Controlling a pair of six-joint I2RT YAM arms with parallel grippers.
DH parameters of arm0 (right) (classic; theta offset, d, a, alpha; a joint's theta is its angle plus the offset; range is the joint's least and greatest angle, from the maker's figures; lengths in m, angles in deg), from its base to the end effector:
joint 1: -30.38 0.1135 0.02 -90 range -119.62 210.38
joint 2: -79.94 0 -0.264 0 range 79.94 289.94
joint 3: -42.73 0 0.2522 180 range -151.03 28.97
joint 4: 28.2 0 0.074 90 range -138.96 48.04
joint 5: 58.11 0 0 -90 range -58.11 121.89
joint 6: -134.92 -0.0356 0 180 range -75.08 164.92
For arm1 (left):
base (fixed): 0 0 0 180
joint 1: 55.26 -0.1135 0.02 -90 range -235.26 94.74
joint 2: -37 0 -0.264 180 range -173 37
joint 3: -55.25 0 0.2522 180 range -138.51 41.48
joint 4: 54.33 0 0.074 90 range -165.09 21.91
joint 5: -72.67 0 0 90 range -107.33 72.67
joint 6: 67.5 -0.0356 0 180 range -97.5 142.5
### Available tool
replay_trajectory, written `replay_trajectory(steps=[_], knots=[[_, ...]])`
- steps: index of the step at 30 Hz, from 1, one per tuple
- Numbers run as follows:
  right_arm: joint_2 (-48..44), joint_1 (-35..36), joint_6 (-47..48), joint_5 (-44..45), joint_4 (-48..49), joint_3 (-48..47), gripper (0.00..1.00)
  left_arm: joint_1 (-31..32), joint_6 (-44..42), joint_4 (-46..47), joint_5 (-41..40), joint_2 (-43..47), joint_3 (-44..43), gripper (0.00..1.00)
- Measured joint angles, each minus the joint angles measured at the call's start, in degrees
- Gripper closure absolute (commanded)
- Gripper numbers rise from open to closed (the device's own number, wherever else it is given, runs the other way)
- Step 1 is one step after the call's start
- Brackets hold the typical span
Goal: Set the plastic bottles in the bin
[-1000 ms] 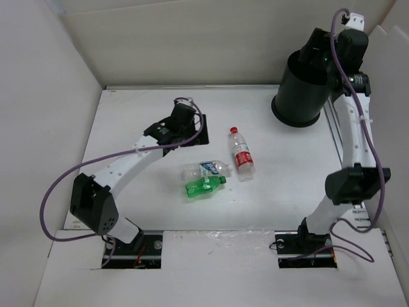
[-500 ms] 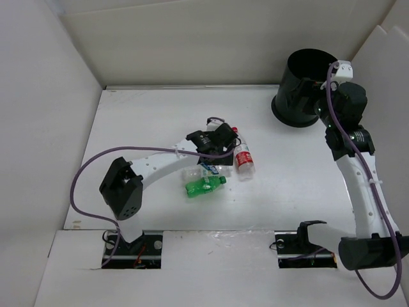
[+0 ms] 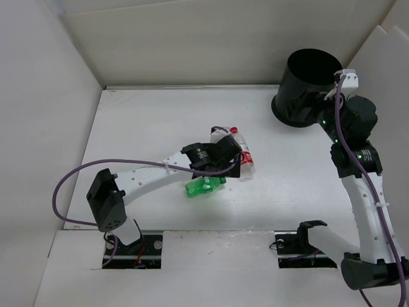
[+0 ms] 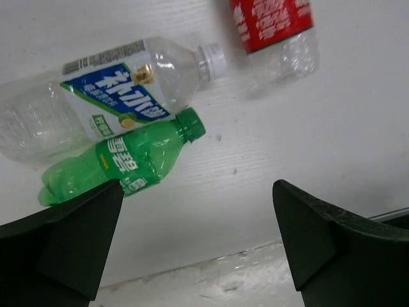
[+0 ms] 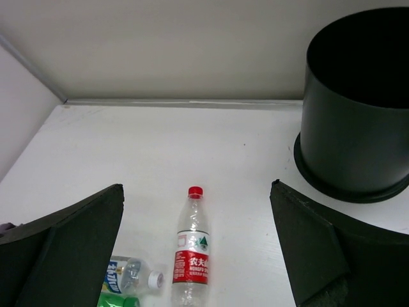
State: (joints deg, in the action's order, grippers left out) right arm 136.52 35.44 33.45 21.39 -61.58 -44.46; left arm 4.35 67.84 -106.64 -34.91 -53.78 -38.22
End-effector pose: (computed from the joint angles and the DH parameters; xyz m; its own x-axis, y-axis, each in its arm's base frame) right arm 0.1992 0.0241 0.4570 -0.1005 0.1874 -0.9771 -0.2531 0.9450 0.2073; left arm 0.1840 -0.2925 0.3071 -0.7854 -0.0012 -0.6190 0.2343 0.9250 -0.2991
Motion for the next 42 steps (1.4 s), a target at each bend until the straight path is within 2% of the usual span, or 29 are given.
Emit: replay_trajectory(steps=[7,16,25,33,34,35,38,42], knots=[[-2.7,0.3,-0.3,-1.7,-0.2,2.8,0.0,0.9,-6.2,2.6,1.0,0.0,7.6,0.0],[-7.3,1.0,-0.3,-2.4,0.0,3.9,0.0,0.9,-11.5,7.4,0.9,-3.3,8.2,0.0],[-8.8,1.5,-0.3,-3.1,-0.2,5.0,0.0,0.2,-12.1,10.7,-0.3,-9.7,11.2,0.0],[-10.8,3.3,-0.3,-3.5,-0.1,5.0,0.0,0.0,-11.0,12.8,-0.5,-11.1,13.5,0.03],[-11.0,3.3,-0.3,-3.5,-0.1,5.0,0.0,0.1,-10.6,12.9,-0.4,-11.1,13.7,0.04],[-11.1,3.4,-0.3,-3.5,-0.1,5.1,0.0,0.3,-10.2,13.1,-0.3,-11.1,14.1,0.12],[-11.4,3.8,-0.4,-3.5,-0.1,5.6,0.0,0.5,-9.2,13.8,0.2,-11.1,15.6,0.25],[-11.3,4.8,-0.6,-3.5,-0.1,5.9,0.0,0.6,-7.8,15.7,1.7,-10.6,17.5,0.62]])
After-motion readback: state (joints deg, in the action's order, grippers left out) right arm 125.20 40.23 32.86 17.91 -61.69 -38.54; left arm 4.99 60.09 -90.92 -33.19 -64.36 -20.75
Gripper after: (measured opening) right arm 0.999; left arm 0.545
